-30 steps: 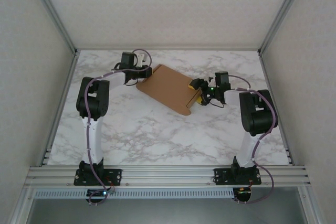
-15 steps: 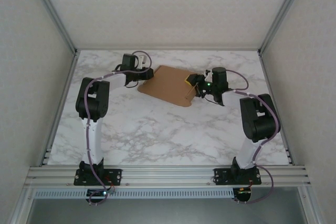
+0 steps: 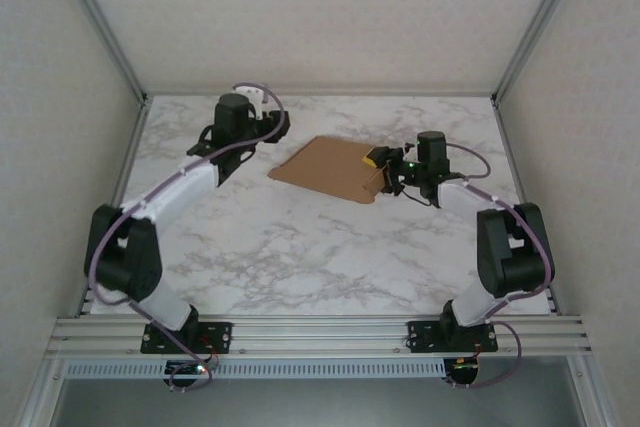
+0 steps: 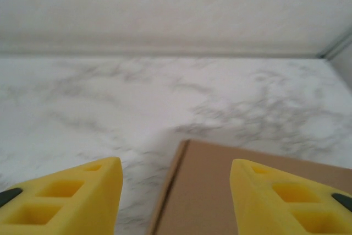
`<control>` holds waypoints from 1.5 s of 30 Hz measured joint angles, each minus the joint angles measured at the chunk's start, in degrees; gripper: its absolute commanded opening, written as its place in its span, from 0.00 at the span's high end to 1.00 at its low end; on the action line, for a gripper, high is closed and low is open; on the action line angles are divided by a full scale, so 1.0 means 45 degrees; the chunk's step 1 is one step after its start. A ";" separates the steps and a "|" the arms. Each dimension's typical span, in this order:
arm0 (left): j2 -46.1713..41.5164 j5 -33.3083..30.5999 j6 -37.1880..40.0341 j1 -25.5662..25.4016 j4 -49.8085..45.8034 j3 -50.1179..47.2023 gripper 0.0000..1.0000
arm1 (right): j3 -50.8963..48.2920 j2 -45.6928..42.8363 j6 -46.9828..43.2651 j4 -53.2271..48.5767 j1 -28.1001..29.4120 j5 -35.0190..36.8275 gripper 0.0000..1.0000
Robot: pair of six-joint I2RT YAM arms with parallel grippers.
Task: Fold the paper box
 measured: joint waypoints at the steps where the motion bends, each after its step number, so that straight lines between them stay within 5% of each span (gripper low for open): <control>1: -0.0505 -0.0155 -0.0015 -0.0359 0.0141 -0.0233 0.48 | -0.0097 -0.0238 0.0243 -0.0189 0.0000 -0.0015 0.64; 9: -0.2725 -0.1117 -0.3643 -0.1098 0.0505 -0.1880 0.45 | -0.1107 -0.1753 0.2637 0.0180 0.0049 -0.0204 0.68; 13: -0.2973 -0.1729 -0.5110 -0.2419 0.0631 -0.1933 0.43 | -0.1515 -0.2093 0.3594 0.0656 0.0204 -0.0209 0.68; 31: -0.3337 -0.3162 -0.7276 -0.4697 0.4410 -0.4847 0.34 | -0.1909 -0.3594 0.5974 0.2239 0.0345 -0.0019 0.69; 39: -0.3225 -0.3580 -0.7689 -0.4799 0.5741 -0.5134 0.32 | -0.1909 -0.3871 0.6373 0.2569 0.0345 0.0136 0.69; 45: -0.2977 -0.3609 -0.8106 -0.4818 0.6105 -0.5158 0.20 | -0.1909 -0.3978 0.6441 0.2448 0.0345 0.0267 0.69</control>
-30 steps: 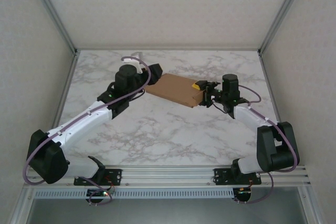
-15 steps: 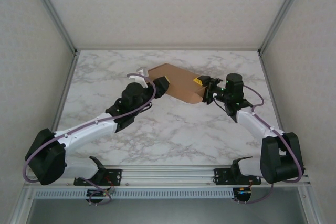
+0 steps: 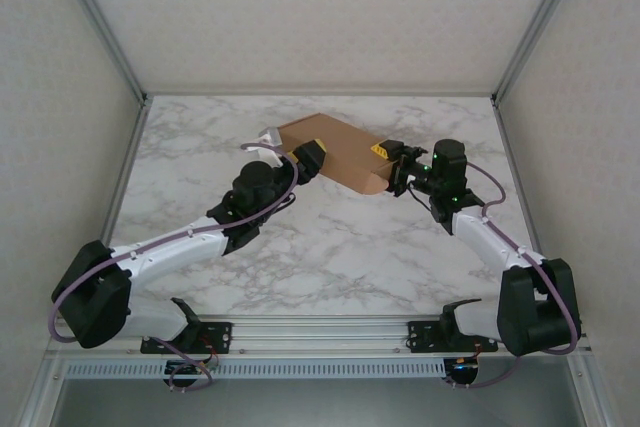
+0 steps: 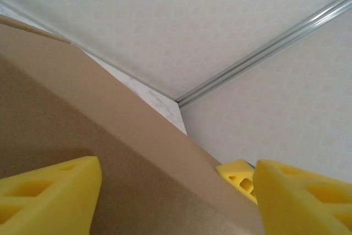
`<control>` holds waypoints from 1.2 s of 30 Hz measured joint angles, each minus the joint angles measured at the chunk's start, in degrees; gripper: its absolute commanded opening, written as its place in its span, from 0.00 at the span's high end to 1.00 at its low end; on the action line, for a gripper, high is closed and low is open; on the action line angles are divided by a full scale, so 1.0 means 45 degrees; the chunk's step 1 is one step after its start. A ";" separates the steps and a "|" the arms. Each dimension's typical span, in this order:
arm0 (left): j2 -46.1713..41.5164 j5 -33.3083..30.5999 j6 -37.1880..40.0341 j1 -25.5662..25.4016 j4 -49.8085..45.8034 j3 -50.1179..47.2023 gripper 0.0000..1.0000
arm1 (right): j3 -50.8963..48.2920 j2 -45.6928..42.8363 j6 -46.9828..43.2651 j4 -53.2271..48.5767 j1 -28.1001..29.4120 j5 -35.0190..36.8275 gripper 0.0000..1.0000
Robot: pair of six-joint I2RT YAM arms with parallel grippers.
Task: Fold the paper box
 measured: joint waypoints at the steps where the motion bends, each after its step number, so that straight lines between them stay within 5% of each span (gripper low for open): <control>1: 0.0000 -0.0019 -0.0199 0.0000 0.0087 -0.0049 0.10 | 0.0000 -0.0029 -0.0005 -0.0015 0.0000 0.0034 0.69; 3: -0.0005 -0.0097 -0.0690 -0.0010 0.0228 -0.0189 0.01 | 0.0000 -0.0102 -0.0015 -0.0073 0.0000 0.0131 0.69; 10: -0.0049 -0.0243 -0.2443 0.0005 0.0141 -0.0471 0.01 | 0.0024 -0.0180 -0.0418 -0.0165 -0.0005 0.0194 0.70; 21: 0.0223 0.0568 -0.4546 0.0418 0.0092 -0.0534 0.03 | 0.0544 -0.0602 -0.0724 -0.0180 0.0000 0.0131 0.70; 36: 0.0850 0.1273 -0.5105 0.1282 0.0063 0.0044 0.12 | 0.0811 -0.0831 -0.1447 -0.0942 0.0311 0.0209 0.71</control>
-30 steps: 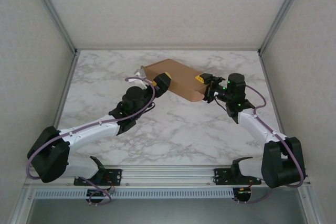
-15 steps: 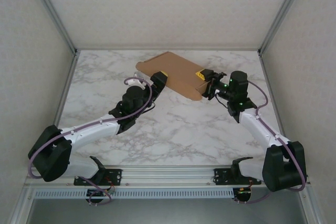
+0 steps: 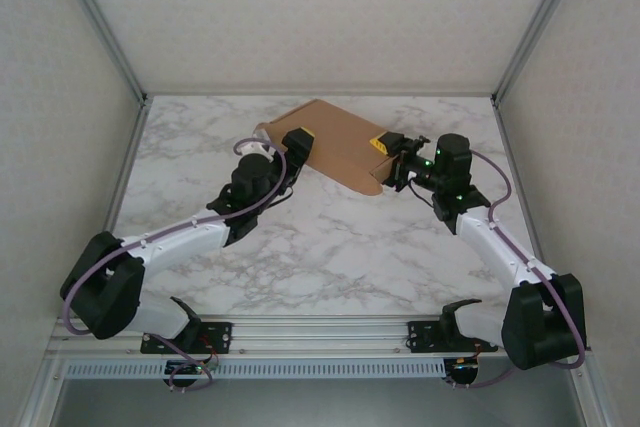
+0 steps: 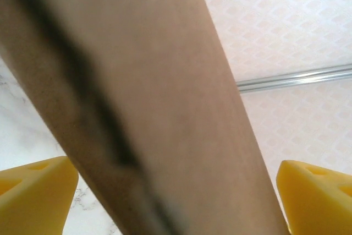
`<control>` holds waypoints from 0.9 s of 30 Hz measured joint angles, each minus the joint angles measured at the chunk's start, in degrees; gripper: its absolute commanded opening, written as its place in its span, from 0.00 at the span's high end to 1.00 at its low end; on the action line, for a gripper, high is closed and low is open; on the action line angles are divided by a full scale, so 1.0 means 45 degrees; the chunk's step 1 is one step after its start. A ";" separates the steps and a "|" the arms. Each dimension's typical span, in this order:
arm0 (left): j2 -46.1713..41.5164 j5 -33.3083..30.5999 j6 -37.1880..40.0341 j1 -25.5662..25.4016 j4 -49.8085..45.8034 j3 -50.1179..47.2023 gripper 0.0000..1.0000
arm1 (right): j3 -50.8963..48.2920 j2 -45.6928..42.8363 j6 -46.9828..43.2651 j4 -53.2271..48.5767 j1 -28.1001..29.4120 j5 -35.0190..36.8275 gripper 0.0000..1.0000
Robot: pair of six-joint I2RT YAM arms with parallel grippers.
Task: Fold the paper box
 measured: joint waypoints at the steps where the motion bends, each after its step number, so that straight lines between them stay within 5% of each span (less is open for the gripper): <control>1: 0.0034 0.0024 -0.0049 0.0010 0.0000 0.0058 0.14 | 0.0000 0.0000 0.0005 0.0000 0.0000 0.0019 0.70; 11: -0.0510 -0.0335 -0.0529 0.0010 -0.0821 0.0219 0.36 | 0.0000 0.0000 -0.0034 -0.0010 0.0243 0.0107 0.55; 27: -0.1666 -0.1987 -0.1394 0.0010 -0.3468 0.0209 0.50 | -0.0782 -0.0651 -0.0675 -0.1268 0.0772 0.0257 0.30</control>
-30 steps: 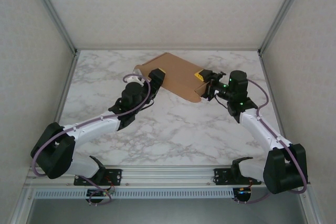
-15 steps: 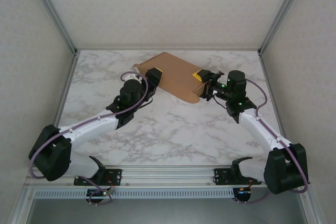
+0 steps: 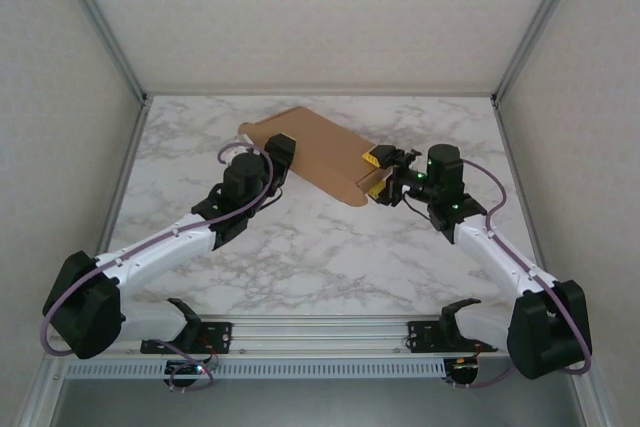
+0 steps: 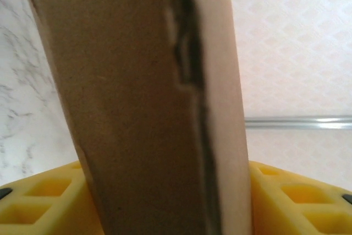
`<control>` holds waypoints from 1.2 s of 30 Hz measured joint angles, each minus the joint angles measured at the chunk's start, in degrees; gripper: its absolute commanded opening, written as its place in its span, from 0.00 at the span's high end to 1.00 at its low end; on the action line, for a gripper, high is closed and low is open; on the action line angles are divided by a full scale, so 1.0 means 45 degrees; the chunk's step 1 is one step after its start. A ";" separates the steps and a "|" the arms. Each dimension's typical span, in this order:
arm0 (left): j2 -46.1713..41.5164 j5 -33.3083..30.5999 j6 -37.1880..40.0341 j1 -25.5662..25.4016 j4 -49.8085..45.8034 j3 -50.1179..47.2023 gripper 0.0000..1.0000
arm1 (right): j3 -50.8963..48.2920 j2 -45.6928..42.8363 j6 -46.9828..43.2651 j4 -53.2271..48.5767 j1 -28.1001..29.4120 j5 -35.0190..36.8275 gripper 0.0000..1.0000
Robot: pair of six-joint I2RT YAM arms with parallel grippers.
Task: Fold the paper box
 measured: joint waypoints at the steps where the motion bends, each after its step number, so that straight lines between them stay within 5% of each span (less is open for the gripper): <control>1: -0.0019 -0.0160 -0.0097 0.0019 -0.0272 0.0000 0.51 | -0.0024 -0.0078 -0.0087 -0.0160 0.0000 0.0005 0.29; 12: -0.0199 -0.1112 -0.1277 0.0015 -0.3152 0.0466 0.59 | 0.0146 -0.0627 -0.2361 -0.2929 0.0049 0.0471 0.25; 24: -0.0155 -0.2317 -0.2560 0.0015 -0.7422 0.3045 0.67 | 0.5357 -0.1768 -1.1298 -1.0822 0.0534 0.3696 0.48; 36: 0.0636 -0.2312 -0.3288 0.0078 -0.9816 0.4362 0.67 | 0.6164 -0.1171 -2.0730 -1.1647 0.5187 0.7864 0.19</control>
